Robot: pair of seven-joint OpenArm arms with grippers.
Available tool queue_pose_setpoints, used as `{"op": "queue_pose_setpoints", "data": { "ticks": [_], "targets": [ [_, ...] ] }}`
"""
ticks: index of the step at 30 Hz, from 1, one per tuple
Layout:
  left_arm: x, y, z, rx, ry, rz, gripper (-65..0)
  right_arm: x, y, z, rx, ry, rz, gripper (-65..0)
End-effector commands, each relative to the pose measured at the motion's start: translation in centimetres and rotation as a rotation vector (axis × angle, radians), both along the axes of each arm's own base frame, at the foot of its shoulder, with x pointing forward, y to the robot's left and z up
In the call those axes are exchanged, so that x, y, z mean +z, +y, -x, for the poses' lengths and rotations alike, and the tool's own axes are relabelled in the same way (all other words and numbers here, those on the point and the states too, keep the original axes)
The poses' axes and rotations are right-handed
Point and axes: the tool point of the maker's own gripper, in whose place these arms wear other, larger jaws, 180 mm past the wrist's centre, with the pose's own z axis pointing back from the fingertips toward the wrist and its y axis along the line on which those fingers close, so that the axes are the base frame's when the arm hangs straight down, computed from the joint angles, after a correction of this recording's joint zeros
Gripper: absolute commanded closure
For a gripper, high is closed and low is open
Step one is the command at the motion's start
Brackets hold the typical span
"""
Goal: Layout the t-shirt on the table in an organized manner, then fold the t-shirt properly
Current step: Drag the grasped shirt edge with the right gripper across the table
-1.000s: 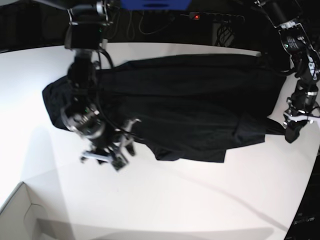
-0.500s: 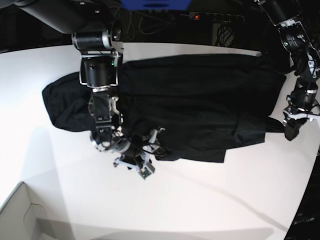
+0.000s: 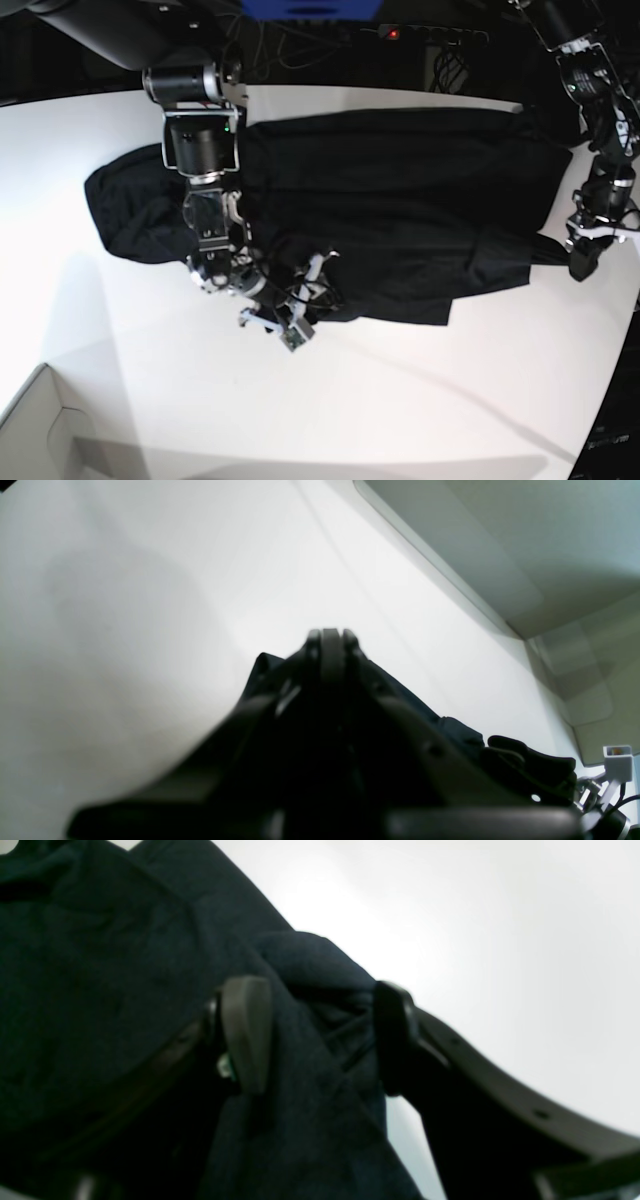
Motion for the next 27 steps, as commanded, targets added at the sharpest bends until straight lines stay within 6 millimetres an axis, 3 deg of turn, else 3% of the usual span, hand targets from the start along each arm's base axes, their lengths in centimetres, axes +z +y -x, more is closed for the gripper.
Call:
{"op": "queue_pose_setpoints", "data": {
  "ticks": [1,6,15,20,23,27],
  "targets": [
    [1.8,0.5,-0.5,0.003,-0.056,-0.022,0.0,2.7,0.5,-1.7,-0.010,-0.075,-0.048,-33.0],
    [1.8,0.4,-0.5,-0.002,-0.055,-0.021,0.0,3.2,0.1,-2.4,-0.059,-0.117,-0.072,-33.0],
    [1.8,0.3,-0.6,-0.003,-0.055,-0.021,0.0,0.3,-1.7,-2.8,-0.197,-0.102,-0.071,-32.9],
    [1.8,0.3,-0.6,-0.003,-0.055,-0.021,0.0,0.0,-1.7,-2.7,-0.203,-0.102,-0.078,-31.9],
    [1.7,0.3,-0.6,-0.005,-0.055,-0.021,0.0,0.1,-1.7,-2.8,-0.201,-0.104,-0.077,-22.6],
    [1.8,0.4,-0.5,-0.001,-0.055,-0.022,0.0,1.2,-1.7,-3.7,-0.200,-0.128,-0.080,-0.3]
  ]
}}
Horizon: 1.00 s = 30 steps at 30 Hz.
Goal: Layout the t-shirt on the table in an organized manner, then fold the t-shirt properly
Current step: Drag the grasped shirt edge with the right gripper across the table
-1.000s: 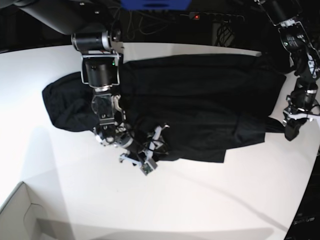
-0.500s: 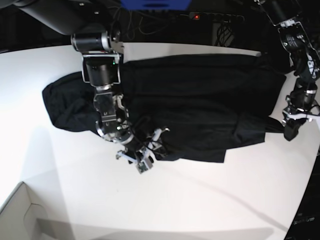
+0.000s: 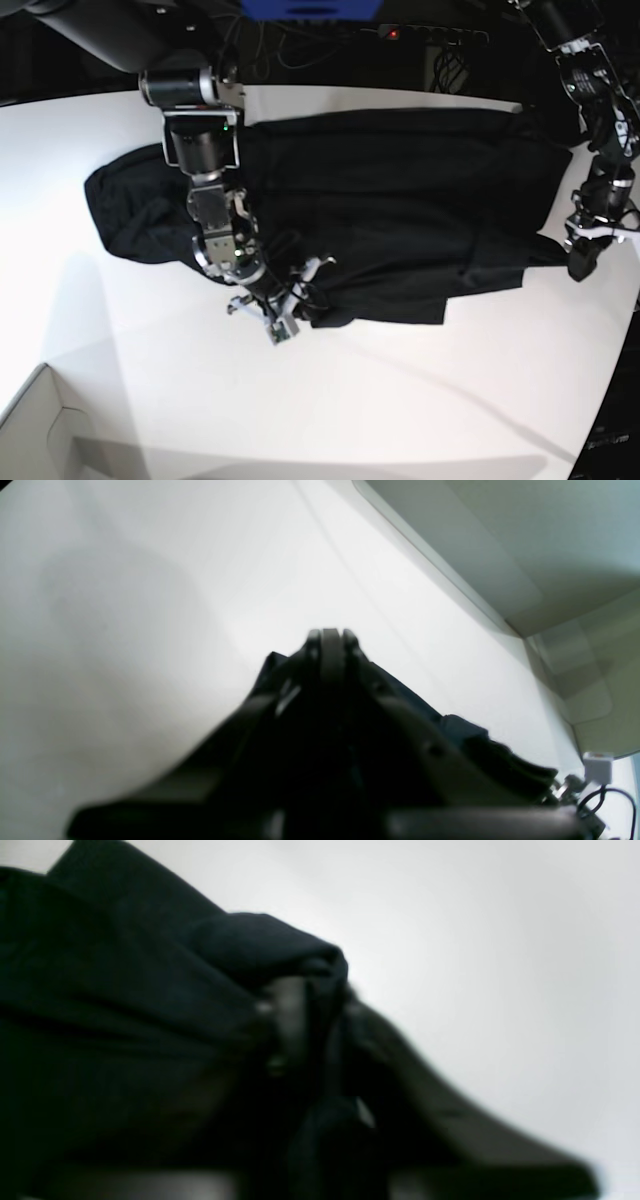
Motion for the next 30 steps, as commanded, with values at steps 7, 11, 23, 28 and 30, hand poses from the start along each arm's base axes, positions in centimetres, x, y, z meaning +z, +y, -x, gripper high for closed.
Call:
{"op": "queue_pose_setpoints", "data": {
  "ticks": [7,11,23,28,30],
  "targets": [
    [1.0,0.9,-0.4,0.014,-0.037,-0.009,0.0,5.5,0.3,-3.8,-0.012,-0.139,-0.032,0.0],
    [0.9,1.0,-0.3,0.016,-0.036,-0.008,0.0,8.0,-0.2,-4.8,-0.022,-0.209,-0.030,0.0],
    [1.3,0.9,-0.5,0.014,-0.044,-0.012,0.0,18.6,-3.2,-8.2,-0.067,-0.475,0.006,0.0],
    [1.2,0.9,-0.5,0.014,-0.043,-0.009,0.0,21.3,-3.6,-8.6,-0.077,-0.541,0.010,0.0],
    [1.2,0.9,-0.6,0.014,-0.045,-0.009,0.0,21.8,-3.6,-9.0,-0.076,-0.542,0.015,0.0]
  ]
}}
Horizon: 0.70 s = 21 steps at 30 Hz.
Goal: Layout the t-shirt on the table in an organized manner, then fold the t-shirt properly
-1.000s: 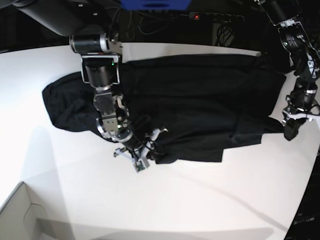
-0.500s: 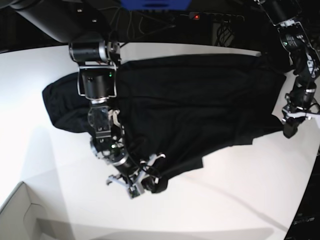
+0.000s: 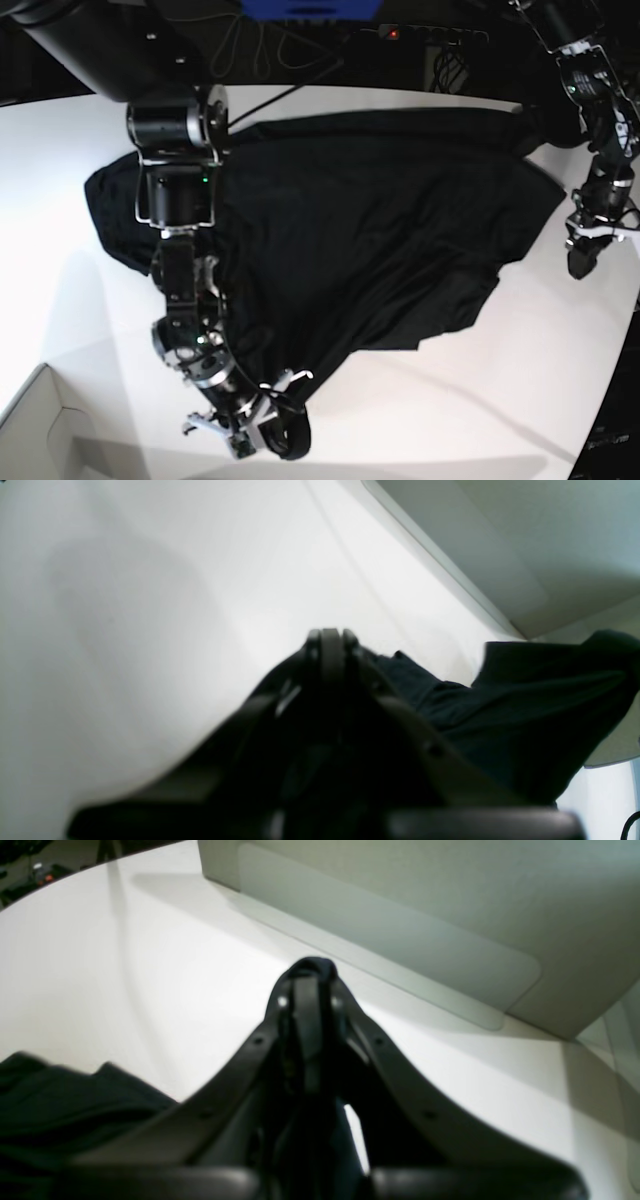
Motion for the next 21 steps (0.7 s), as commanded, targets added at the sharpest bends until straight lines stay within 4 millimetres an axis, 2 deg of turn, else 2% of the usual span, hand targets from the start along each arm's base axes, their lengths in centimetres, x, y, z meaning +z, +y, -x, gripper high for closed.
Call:
{"op": "queue_pose_setpoints", "data": {
  "ticks": [1,3,6,9,11,14,16,19,21],
  "targets": [
    [2.0,0.4,-0.6,0.000,-0.062,-0.024,0.0,3.1,0.2,-0.9,0.003,-0.076,-0.030,-0.3],
    [2.1,0.4,-0.6,0.000,-0.063,-0.025,0.0,1.3,0.2,-1.1,0.005,-0.022,-0.018,-5.7],
    [2.1,0.4,-0.6,-0.001,-0.064,-0.027,0.0,-0.8,-0.7,-1.6,-0.003,0.054,0.006,-19.4],
    [2.0,0.4,-0.5,0.001,-0.060,-0.027,0.0,-1.4,-2.1,-1.6,-0.020,0.064,0.025,-33.4],
    [1.8,0.5,-0.4,0.002,-0.056,-0.024,0.0,-1.3,-2.6,-1.7,-0.034,0.063,0.018,-39.7],
    [1.7,0.3,-0.5,0.000,-0.053,-0.021,0.0,0.0,-6.6,-1.2,-0.146,0.023,-0.056,-43.5],
    [1.7,0.2,-0.6,-0.002,-0.056,-0.016,0.0,-0.2,-7.3,-0.4,-0.180,0.017,-0.086,-43.8],
    [1.6,-0.3,-0.9,-0.012,-0.058,-0.008,0.0,-3.0,-7.5,1.7,-0.187,0.059,-0.078,-43.9],
    [1.6,-2.4,-2.1,-0.066,-0.060,-0.005,0.0,-5.6,-7.4,3.2,-0.188,0.109,-0.073,-43.9]
  ]
}}
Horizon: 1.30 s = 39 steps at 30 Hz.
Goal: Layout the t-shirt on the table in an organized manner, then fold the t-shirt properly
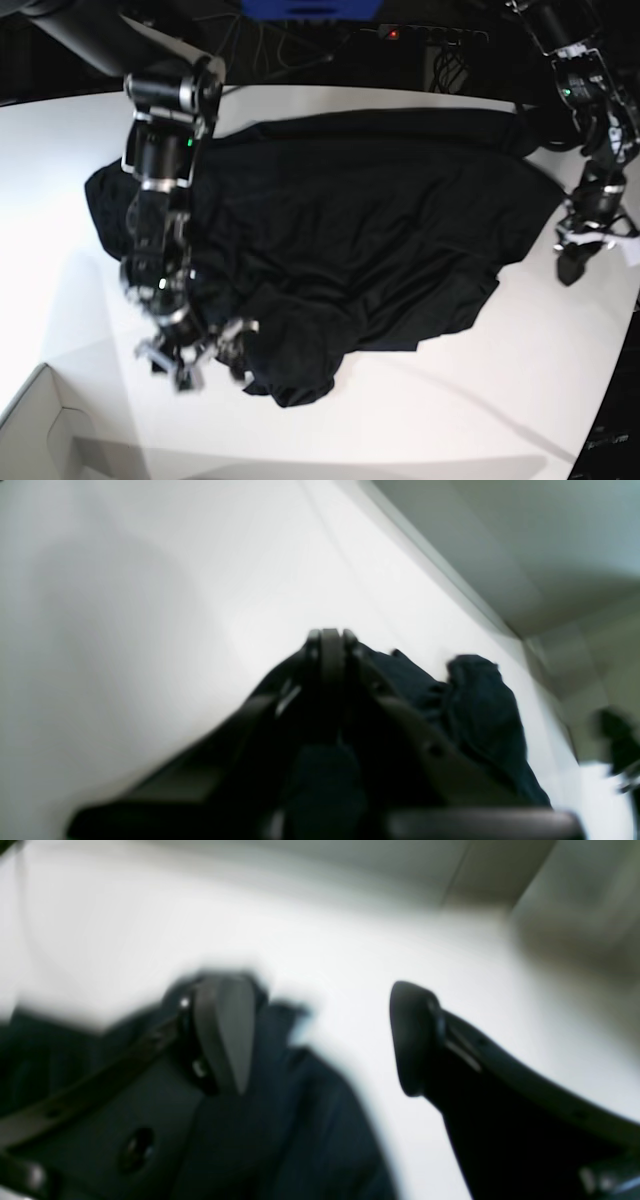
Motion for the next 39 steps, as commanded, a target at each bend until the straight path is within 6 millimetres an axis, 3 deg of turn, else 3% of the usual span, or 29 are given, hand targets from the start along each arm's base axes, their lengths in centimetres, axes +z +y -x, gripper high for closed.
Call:
{"op": "queue_pose_setpoints", "data": {
  "ticks": [1,6,9,12,15,18,21,24,31,36,39],
  "targets": [
    [1.0,-0.3,-1.1,-0.018,-0.032,-0.018,0.0,1.9,0.2,-0.6,0.007,-0.064,-0.017,-43.9],
    [-2.9,-3.2,-3.1,-0.105,0.082,-0.065,0.0,-3.2,3.1,3.2,0.085,0.043,0.003,-43.9],
    [-6.2,-4.6,-4.1,-0.156,0.184,-0.099,0.0,-4.8,3.8,4.5,0.123,0.079,0.032,-43.9],
    [-8.1,-4.9,-3.8,-0.174,0.242,-0.122,0.0,-6.4,4.2,6.1,0.158,0.111,0.065,-43.9],
    [-9.0,-4.6,-3.5,-0.173,0.274,-0.145,0.0,-7.4,4.5,7.2,0.210,0.136,0.101,-43.9],
    [-9.7,-3.9,-2.8,-0.173,0.304,-0.182,0.0,-9.0,6.3,10.1,0.338,0.186,0.106,-43.8],
    [-10.6,-0.7,-0.9,-0.123,0.353,-0.218,0.0,-9.5,7.4,12.5,0.430,0.208,0.101,-43.8],
    [-10.8,1.2,0.8,-0.072,0.368,-0.215,0.0,-9.0,8.2,13.9,0.458,0.191,0.110,-43.8],
    [-8.3,5.5,2.7,0.050,0.326,-0.240,0.0,-7.8,9.0,15.0,0.482,0.152,0.126,-43.8],
    [-3.2,6.2,2.0,0.083,0.204,-0.310,0.0,-5.4,7.7,13.8,0.449,0.085,0.150,-43.7],
    [-0.9,4.8,0.4,0.080,0.125,-0.305,0.0,-2.4,6.1,11.8,0.365,0.008,0.131,-43.7]
  ]
}}
